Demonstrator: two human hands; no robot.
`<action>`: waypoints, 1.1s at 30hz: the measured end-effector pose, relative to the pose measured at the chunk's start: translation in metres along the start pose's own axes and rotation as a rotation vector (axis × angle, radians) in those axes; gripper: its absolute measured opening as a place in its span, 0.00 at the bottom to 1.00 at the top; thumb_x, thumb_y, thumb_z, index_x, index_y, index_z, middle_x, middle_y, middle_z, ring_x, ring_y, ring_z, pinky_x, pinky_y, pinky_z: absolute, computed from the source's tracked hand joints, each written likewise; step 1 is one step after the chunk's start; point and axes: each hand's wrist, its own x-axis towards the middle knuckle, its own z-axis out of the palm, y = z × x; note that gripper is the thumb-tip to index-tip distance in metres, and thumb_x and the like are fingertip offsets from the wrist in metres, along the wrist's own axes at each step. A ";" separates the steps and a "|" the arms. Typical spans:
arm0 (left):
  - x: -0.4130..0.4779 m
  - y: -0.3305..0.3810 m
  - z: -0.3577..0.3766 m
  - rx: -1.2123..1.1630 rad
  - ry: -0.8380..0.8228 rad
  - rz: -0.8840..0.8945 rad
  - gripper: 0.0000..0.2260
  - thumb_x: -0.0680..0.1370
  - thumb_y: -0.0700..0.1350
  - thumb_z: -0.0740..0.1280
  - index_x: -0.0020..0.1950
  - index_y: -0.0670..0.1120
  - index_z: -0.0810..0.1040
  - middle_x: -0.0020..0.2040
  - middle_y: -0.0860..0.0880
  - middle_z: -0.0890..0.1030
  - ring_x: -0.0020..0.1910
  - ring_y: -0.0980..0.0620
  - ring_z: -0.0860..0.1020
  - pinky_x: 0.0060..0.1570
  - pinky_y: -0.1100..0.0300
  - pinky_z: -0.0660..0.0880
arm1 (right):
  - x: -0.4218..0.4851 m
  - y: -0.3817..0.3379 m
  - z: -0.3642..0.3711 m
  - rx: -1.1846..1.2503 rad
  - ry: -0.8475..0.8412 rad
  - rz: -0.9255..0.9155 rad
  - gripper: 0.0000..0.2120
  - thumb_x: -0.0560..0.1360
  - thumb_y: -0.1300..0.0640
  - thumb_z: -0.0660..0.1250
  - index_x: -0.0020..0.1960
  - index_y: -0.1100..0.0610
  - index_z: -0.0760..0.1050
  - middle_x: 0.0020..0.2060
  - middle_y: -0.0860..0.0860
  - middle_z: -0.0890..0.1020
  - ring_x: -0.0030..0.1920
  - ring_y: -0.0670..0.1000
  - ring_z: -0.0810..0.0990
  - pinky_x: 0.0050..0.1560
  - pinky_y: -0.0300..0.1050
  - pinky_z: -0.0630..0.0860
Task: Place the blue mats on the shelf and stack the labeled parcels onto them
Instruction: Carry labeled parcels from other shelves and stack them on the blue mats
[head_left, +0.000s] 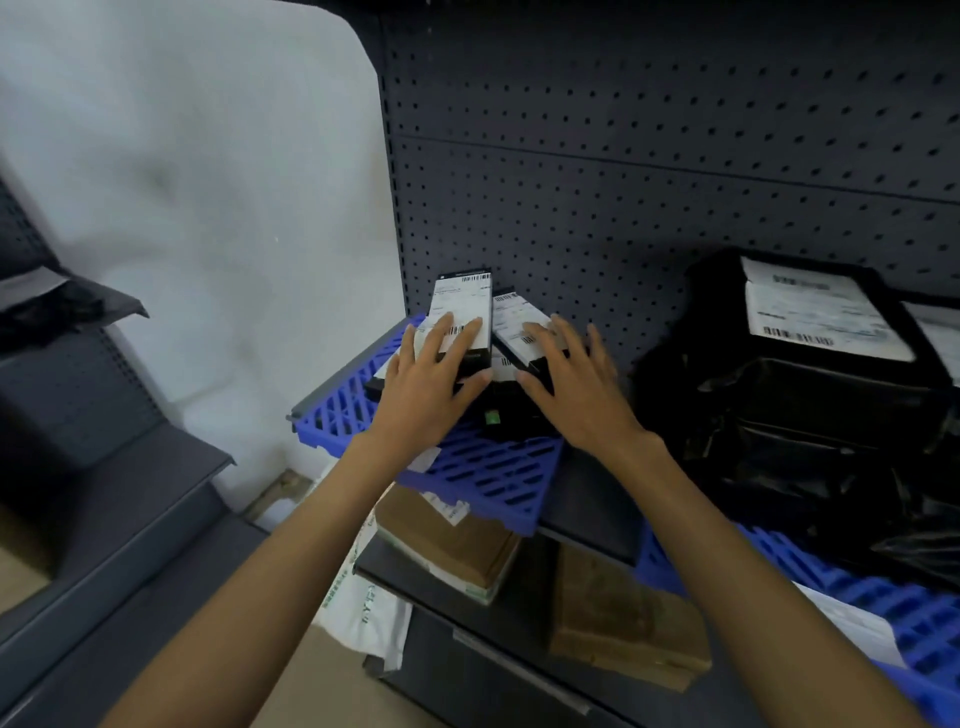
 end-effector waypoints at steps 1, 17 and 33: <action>0.006 -0.003 0.002 -0.036 -0.009 -0.009 0.31 0.80 0.64 0.53 0.80 0.57 0.50 0.81 0.50 0.51 0.80 0.40 0.47 0.76 0.41 0.54 | 0.007 0.001 0.003 0.007 -0.012 0.000 0.29 0.81 0.39 0.54 0.79 0.46 0.53 0.80 0.50 0.51 0.78 0.64 0.46 0.74 0.64 0.53; 0.022 -0.034 -0.015 -0.239 0.073 0.154 0.22 0.77 0.53 0.66 0.67 0.46 0.70 0.70 0.49 0.71 0.62 0.43 0.74 0.56 0.48 0.75 | 0.010 -0.041 0.015 -0.101 0.012 0.106 0.28 0.79 0.43 0.61 0.77 0.47 0.60 0.75 0.48 0.63 0.70 0.60 0.64 0.65 0.59 0.70; 0.004 -0.061 -0.015 -0.253 0.052 0.258 0.25 0.78 0.62 0.62 0.71 0.49 0.71 0.71 0.50 0.71 0.68 0.44 0.70 0.63 0.47 0.73 | 0.005 -0.047 0.016 0.131 -0.039 0.208 0.32 0.79 0.38 0.60 0.79 0.40 0.53 0.79 0.43 0.53 0.77 0.50 0.58 0.71 0.56 0.61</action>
